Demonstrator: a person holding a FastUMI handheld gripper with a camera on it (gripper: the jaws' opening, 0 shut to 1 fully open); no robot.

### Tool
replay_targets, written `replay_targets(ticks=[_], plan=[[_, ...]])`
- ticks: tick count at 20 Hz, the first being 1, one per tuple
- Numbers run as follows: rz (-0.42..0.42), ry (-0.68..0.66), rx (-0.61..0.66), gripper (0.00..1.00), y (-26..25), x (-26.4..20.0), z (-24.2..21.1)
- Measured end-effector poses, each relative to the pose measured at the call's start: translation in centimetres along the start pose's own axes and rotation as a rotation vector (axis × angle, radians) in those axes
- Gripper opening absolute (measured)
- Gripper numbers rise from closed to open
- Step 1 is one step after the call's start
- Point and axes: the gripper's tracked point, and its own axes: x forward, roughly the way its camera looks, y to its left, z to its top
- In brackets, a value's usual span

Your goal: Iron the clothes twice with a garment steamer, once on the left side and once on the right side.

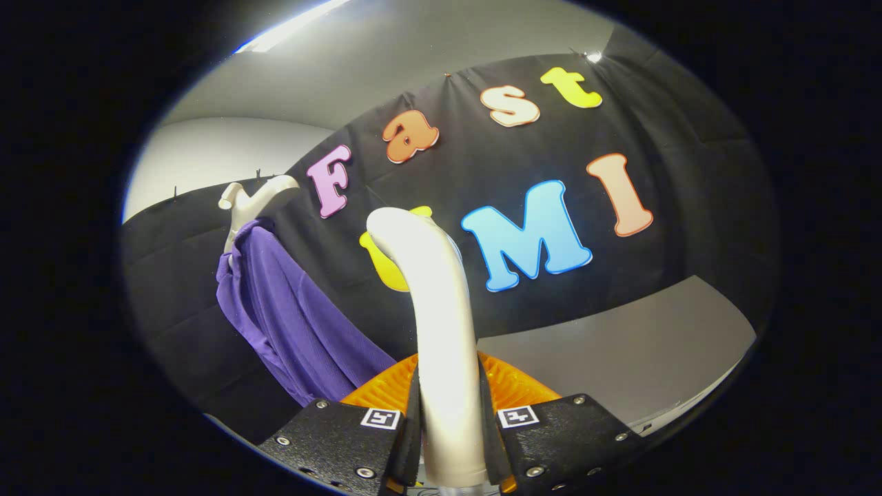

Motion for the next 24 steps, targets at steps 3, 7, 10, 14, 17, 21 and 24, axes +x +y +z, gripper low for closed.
replay_targets(ticks=[3, 7, 10, 14, 17, 21, 24], plan=[[-0.022, -0.078, -0.083, 0.37, 3.3, -0.5, 1.2], [-0.044, -0.186, -0.166, 0.37, 7.7, -0.8, 2.1], [-0.064, -0.243, -0.233, 0.37, 10.6, -0.7, 2.2], [-0.093, -0.297, -0.324, 0.37, 14.0, 0.2, 1.4], [-0.133, -0.394, -0.393, 0.37, 16.4, 0.2, 1.7], [-0.166, -0.426, -0.461, 0.37, 19.0, 1.7, 0.0], [-0.211, -0.436, -0.504, 0.37, 19.4, 2.9, -1.3]])
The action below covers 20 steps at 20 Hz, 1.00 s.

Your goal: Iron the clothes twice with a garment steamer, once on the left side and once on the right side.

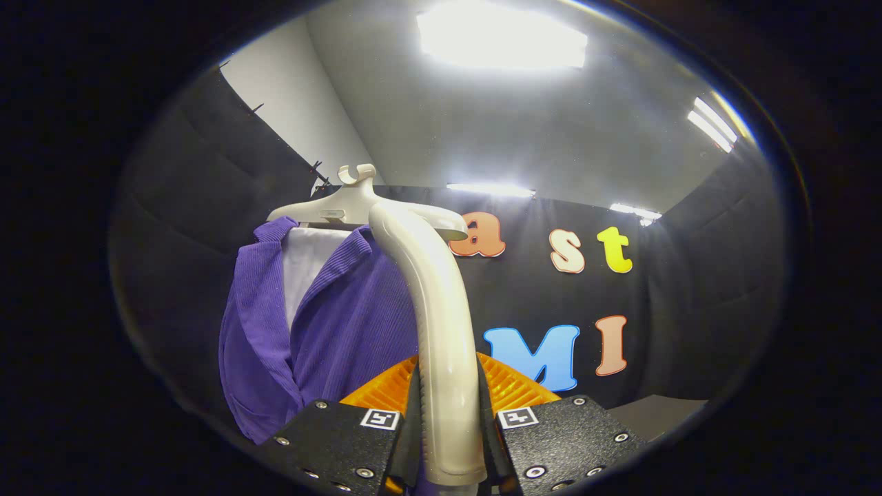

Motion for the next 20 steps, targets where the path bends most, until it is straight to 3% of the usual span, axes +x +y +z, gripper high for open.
replay_targets(ticks=[7, 20], plan=[[-0.033, 0.013, -0.04, 0.37, 1.1, -0.3, -1.5], [0.001, 0.15, -0.086, 0.38, 1.3, -5.5, -8.2]])
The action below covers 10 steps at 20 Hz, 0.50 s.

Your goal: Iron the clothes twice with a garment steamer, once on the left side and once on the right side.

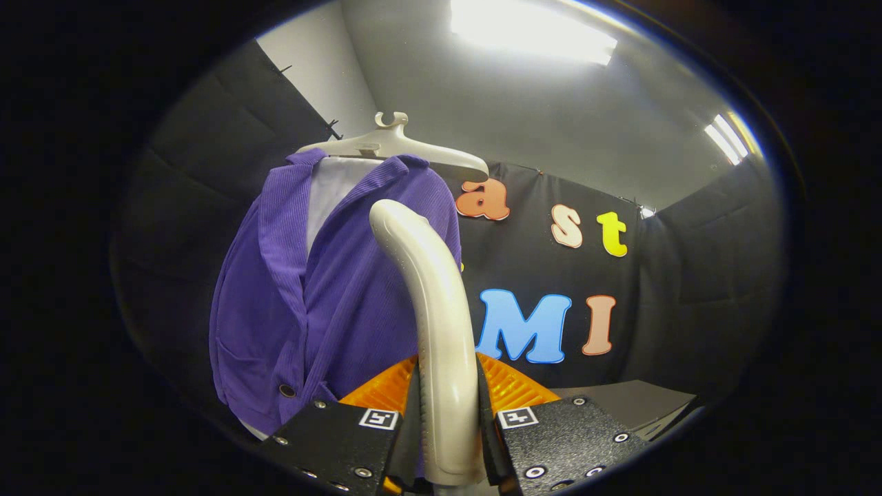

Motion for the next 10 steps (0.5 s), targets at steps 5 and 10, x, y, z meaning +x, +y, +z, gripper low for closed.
replay_targets(ticks=[5, 10], plan=[[0.008, 0.087, -0.003, 0.38, 0.6, -1.1, -4.2], [0.029, 0.152, -0.007, 0.38, 1.3, -2.8, -7.5]])
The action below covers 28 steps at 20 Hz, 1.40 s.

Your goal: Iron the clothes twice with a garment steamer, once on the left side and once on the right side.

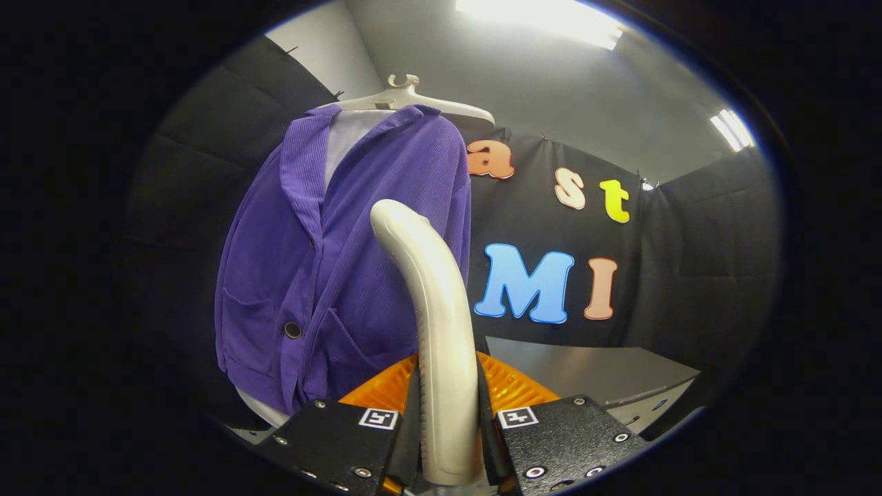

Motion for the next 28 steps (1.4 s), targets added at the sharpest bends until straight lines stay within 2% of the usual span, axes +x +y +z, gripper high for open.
replay_targets(ticks=[11, 15, 20, 24, 28], plan=[[0.056, 0.148, -0.07, 0.38, 1.6, -4.5, -8.9], [0.094, 0.25, -0.046, 0.38, 2.7, -6.3, -13.7], [0.138, 0.328, -0.023, 0.38, 4.3, -8.2, -17.0], [0.165, 0.347, -0.003, 0.38, 5.0, -9.6, -17.2], [0.195, 0.227, 0.04, 0.38, 5.4, -9.9, -11.7]])
